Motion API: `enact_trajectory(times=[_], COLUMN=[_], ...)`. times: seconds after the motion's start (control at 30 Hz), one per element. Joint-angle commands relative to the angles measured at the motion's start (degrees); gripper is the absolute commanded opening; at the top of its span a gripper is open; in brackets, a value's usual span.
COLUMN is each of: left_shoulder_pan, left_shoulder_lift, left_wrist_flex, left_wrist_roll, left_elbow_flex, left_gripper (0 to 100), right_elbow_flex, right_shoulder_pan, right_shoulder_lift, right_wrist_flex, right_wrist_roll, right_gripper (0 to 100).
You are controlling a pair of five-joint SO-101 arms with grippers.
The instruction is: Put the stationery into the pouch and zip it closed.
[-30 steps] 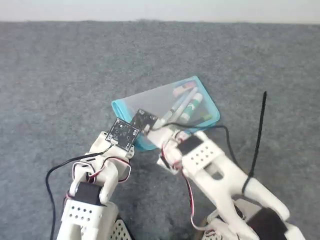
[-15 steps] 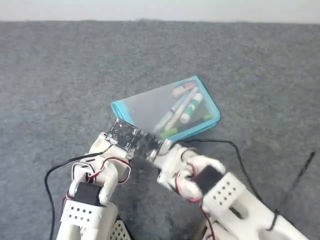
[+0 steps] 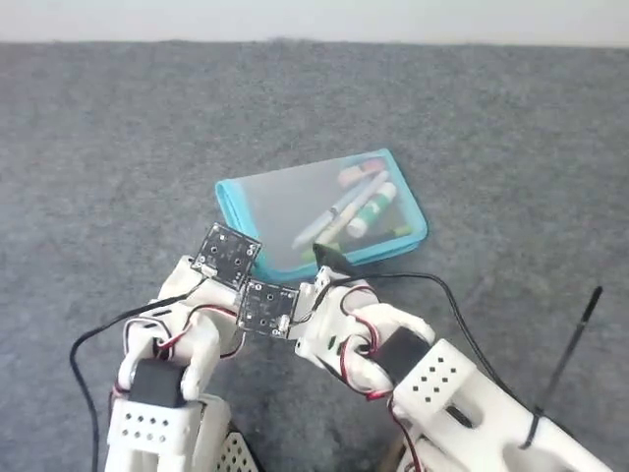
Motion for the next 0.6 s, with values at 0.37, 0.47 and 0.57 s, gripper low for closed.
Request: enact_trajectory(times=[0.37,0.47,0.57], left_shoulder_pan=[2.7,1.6,1.4], left_shoulder_lift=[12.7,14.9,15.1], left_wrist_flex=[5.5,5.5,5.5], left_wrist_roll=[-6.8,-6.8,-6.5], left_elbow_flex=[-11.9,-13.1,-13.3], left_gripper=[1,1,1], right_elbow_flex=[-0.8,-0.8,-0.8], right_shoulder_pan=[6.0,6.0,6.1], right_shoulder_lift=[5.8,7.5,9.7], right_wrist_flex=[-8.8,-11.9,-13.1], right_wrist_roll=[3.4,3.4,2.9], right_gripper=[34.8,32.0,30.7])
